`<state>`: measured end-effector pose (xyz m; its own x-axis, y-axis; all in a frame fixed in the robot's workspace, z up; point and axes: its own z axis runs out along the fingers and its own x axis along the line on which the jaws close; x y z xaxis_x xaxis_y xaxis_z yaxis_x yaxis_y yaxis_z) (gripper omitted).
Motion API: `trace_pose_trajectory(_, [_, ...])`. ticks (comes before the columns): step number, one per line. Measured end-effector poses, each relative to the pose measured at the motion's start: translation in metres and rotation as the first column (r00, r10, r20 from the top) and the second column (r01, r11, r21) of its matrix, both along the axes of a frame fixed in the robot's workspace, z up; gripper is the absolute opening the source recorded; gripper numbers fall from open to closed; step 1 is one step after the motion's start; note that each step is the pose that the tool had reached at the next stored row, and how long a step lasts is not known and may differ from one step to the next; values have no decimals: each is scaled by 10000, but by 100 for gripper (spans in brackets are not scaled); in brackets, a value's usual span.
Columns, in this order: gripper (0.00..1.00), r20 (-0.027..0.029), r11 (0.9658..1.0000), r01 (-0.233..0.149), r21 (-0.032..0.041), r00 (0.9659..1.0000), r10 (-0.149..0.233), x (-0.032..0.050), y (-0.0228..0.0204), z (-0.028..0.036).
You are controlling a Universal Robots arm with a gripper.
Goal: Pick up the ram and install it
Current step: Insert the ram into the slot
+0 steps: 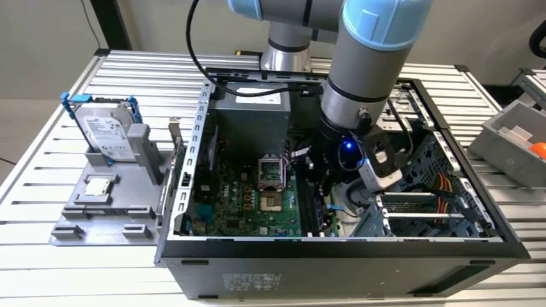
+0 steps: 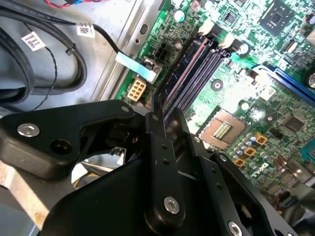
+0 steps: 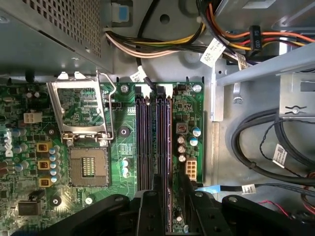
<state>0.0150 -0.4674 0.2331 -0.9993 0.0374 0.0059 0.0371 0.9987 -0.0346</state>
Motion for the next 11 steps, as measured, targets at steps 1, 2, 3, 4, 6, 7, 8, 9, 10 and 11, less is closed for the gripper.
trace_pose_trajectory(1, [100, 0, 10000, 0, -1, 10000, 0, 0, 0, 17])
trace_pose_trajectory(2, [100, 1, 10000, 0, 1, 10000, 0, 0, 0, 32])
trace_pose_trajectory(3, [100, 0, 10000, 0, 1, 10000, 0, 0, 0, 47])
trace_pose_trajectory(4, [100, 0, 10000, 0, 0, 10000, 0, 0, 0, 60])
trace_pose_trajectory(6, [100, 0, 10000, 0, 1, 10000, 0, 0, 0, 87])
trace_pose_trajectory(7, [100, 0, 10000, 0, 0, 10000, 0, 0, 0, 99])
trace_pose_trajectory(8, [100, 0, 10000, 0, -1, 10000, 0, 0, 0, 109])
trace_pose_trajectory(9, [100, 0, 10000, -1, 1, 10000, 1, 0, 0, 112])
trace_pose_trajectory(10, [100, 1, 10000, 0, 1, 10000, 0, 0, 0, 112])
trace_pose_trajectory(11, [100, 1, 10000, 0, 3, 10000, 0, 0, 0, 112])
